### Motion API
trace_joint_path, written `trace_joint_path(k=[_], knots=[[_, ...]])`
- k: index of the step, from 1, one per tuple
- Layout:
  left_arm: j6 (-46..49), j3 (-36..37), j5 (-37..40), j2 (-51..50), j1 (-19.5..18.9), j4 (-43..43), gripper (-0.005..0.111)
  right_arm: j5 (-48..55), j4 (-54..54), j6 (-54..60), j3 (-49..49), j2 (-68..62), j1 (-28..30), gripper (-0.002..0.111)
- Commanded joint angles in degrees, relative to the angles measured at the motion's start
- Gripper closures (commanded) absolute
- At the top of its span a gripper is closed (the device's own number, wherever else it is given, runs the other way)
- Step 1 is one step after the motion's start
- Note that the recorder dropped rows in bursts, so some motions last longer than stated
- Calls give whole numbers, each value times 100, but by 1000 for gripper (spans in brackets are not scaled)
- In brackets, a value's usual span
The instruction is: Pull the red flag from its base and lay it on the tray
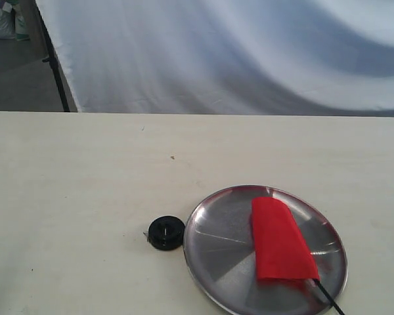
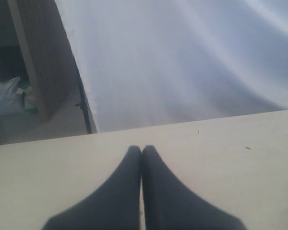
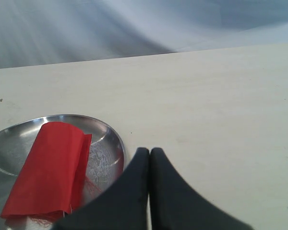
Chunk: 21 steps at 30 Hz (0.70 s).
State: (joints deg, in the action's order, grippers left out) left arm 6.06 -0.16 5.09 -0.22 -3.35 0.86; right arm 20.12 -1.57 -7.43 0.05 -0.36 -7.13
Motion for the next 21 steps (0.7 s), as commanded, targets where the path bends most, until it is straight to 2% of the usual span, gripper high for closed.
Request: trace_joint_path(k=[1, 15, 18, 21], knots=[[-10, 16, 7, 22, -13, 44, 106, -33, -43, 10, -5, 36, 12, 109], [-10, 16, 7, 22, -13, 145, 106, -33, -43, 10, -5, 36, 12, 109], [-27, 16, 385, 22, -13, 466, 106, -33, -43, 10, -5, 36, 12, 109], [-27, 16, 1208, 22, -13, 477, 106, -33, -43, 10, -5, 36, 12, 109]])
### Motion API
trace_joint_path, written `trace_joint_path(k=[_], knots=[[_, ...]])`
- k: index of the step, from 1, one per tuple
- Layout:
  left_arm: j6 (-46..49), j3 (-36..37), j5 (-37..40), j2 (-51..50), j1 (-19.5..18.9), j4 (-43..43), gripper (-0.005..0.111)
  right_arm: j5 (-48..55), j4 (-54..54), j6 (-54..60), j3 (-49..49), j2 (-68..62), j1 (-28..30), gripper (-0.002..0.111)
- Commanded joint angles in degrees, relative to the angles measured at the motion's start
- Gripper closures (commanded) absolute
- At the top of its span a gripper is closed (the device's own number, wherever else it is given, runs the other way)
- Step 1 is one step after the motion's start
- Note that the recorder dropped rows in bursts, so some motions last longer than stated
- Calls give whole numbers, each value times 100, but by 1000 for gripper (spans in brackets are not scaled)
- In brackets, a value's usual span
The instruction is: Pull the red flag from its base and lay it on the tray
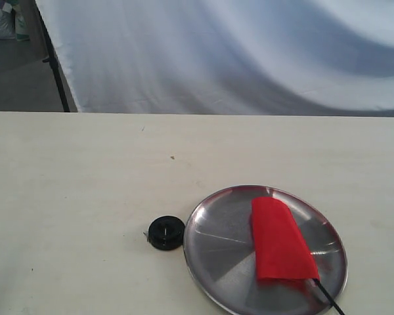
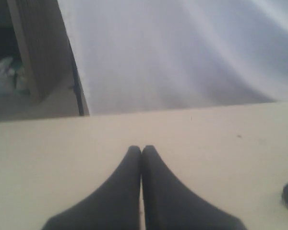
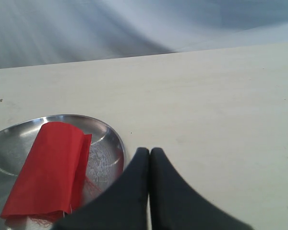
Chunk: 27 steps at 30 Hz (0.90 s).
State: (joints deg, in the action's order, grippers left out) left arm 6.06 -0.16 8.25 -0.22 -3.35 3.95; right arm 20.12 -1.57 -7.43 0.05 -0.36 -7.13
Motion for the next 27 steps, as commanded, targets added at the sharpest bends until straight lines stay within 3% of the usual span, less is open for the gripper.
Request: trace_joint_path(k=[1, 27], knots=[[-16, 16, 1197, 22, -13, 125, 106, -33, -43, 10, -5, 36, 12, 109], [-30, 16, 1158, 22, -13, 89, 106, -33, -43, 10, -5, 36, 12, 109]])
